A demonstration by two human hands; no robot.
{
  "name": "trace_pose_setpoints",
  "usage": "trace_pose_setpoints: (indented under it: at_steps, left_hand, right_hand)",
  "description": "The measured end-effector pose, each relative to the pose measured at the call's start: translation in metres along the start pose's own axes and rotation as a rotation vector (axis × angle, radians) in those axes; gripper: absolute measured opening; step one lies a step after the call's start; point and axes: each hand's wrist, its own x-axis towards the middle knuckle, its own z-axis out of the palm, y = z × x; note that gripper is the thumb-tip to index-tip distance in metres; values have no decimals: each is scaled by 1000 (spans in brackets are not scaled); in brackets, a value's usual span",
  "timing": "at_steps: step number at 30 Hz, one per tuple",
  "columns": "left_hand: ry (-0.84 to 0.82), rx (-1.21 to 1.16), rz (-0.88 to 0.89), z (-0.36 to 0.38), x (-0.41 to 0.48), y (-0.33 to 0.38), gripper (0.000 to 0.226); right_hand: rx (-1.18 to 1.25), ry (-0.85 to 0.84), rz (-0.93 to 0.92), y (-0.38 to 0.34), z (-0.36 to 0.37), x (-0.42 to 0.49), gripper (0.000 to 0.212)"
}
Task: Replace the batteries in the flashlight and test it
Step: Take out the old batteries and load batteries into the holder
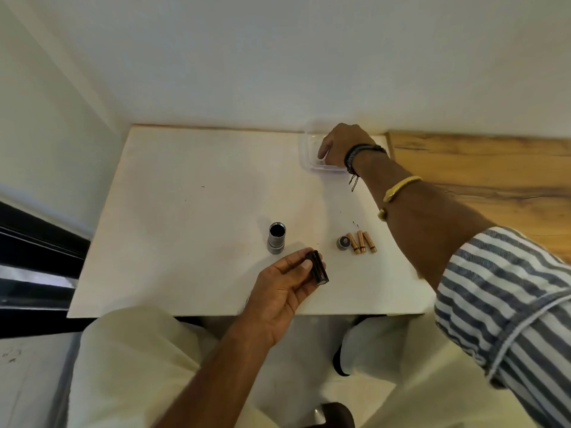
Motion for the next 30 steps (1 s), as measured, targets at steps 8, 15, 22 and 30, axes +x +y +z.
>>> trace_pose_setpoints:
  at_steps: [8, 15, 22, 30]
  left_hand:
    - [-12, -21, 4, 0, 1, 1, 40]
    - [-13, 11, 25, -1, -2, 2, 31]
    - [-6, 10, 42, 4, -11, 5, 25]
    - [-35, 19, 56, 3, -20, 6, 26]
  right_hand:
    - [-107, 29, -71, -2, 3, 4, 37]
    - [156, 232, -36, -1, -4, -22, 31]
    - [536, 307, -73, -9, 3, -99, 18]
    - [970, 226, 95, -9, 45, -215, 33]
